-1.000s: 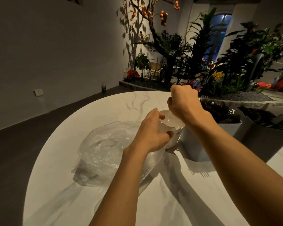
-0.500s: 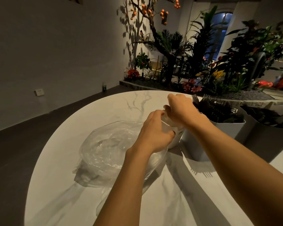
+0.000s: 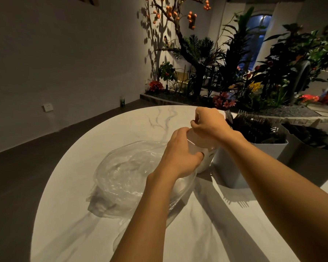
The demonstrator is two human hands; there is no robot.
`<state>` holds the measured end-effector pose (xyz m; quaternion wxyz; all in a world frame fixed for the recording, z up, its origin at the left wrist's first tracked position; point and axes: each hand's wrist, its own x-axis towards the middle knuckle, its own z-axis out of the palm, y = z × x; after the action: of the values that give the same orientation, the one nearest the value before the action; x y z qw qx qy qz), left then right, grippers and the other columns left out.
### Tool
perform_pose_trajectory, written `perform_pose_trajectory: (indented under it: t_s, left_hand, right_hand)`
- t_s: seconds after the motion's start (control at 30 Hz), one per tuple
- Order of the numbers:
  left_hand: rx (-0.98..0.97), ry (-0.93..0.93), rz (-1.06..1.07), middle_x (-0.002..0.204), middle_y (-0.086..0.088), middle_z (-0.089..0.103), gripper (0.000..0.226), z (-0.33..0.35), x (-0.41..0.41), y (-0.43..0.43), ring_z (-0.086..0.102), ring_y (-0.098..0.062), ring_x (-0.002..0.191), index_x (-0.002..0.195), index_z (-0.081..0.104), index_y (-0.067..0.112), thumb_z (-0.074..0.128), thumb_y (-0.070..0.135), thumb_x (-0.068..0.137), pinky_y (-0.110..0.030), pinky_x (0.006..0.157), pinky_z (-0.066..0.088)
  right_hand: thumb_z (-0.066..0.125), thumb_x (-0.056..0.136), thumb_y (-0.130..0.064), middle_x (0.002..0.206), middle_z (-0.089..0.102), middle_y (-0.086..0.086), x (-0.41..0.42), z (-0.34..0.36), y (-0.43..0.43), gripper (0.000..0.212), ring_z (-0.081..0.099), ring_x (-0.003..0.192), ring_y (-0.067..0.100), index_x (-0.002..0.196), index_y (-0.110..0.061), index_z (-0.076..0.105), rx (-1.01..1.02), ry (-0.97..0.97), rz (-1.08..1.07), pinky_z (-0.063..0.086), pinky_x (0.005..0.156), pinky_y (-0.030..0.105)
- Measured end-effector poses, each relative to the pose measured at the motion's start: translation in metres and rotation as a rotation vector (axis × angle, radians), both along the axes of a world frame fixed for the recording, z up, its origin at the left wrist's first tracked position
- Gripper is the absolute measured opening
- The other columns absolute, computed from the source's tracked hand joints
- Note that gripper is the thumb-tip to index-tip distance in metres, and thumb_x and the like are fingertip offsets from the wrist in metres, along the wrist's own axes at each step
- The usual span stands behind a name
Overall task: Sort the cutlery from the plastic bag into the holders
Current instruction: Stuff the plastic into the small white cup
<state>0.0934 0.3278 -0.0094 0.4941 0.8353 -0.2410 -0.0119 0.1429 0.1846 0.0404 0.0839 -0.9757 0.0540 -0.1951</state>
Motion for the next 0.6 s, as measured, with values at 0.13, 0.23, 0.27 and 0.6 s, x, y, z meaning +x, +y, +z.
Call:
perform_pose_trajectory:
  t_s: [0.13,0.23,0.27,0.6]
  left_hand:
    - [0.004,0.008,0.005,0.152,0.004,0.038,0.077,0.002,0.001,0.0,0.042,-0.012,0.119,0.153,0.03,0.023,0.073,0.025,0.09,-0.023,0.093,0.035]
    - [0.004,0.019,0.025,0.151,0.003,0.04,0.08,0.001,0.001,0.0,0.045,-0.019,0.131,0.153,0.03,0.022,0.075,0.023,0.087,-0.024,0.095,0.036]
    - [-0.001,0.021,0.03,0.15,0.002,0.042,0.08,0.001,0.001,0.0,0.046,-0.02,0.131,0.153,0.031,0.023,0.077,0.022,0.087,-0.025,0.096,0.039]
    - [-0.007,0.076,0.066,0.159,-0.002,0.035,0.084,0.005,-0.001,-0.005,0.041,-0.029,0.142,0.157,0.024,0.024,0.075,0.021,0.091,-0.045,0.114,0.04]
  right_hand:
    - [0.06,0.091,-0.02,0.079,0.063,0.01,-0.006,0.007,0.002,0.014,0.056,0.077,0.029,0.085,-0.007,0.059,0.082,-0.145,-0.003,0.032,0.056,0.032]
    - [0.061,0.088,-0.02,0.08,0.063,0.008,-0.01,0.019,0.006,0.011,0.058,0.078,0.028,0.085,-0.009,0.062,0.088,-0.151,-0.007,0.039,0.061,0.033]
    - [0.06,0.089,-0.02,0.081,0.064,0.009,-0.011,0.024,0.008,0.011,0.058,0.08,0.029,0.086,-0.01,0.062,0.075,-0.154,-0.007,0.043,0.063,0.035]
    - [0.065,0.093,-0.022,0.087,0.065,0.004,-0.035,0.035,0.016,0.01,0.062,0.082,0.021,0.088,-0.014,0.061,0.004,-0.05,0.13,0.056,0.069,0.037]
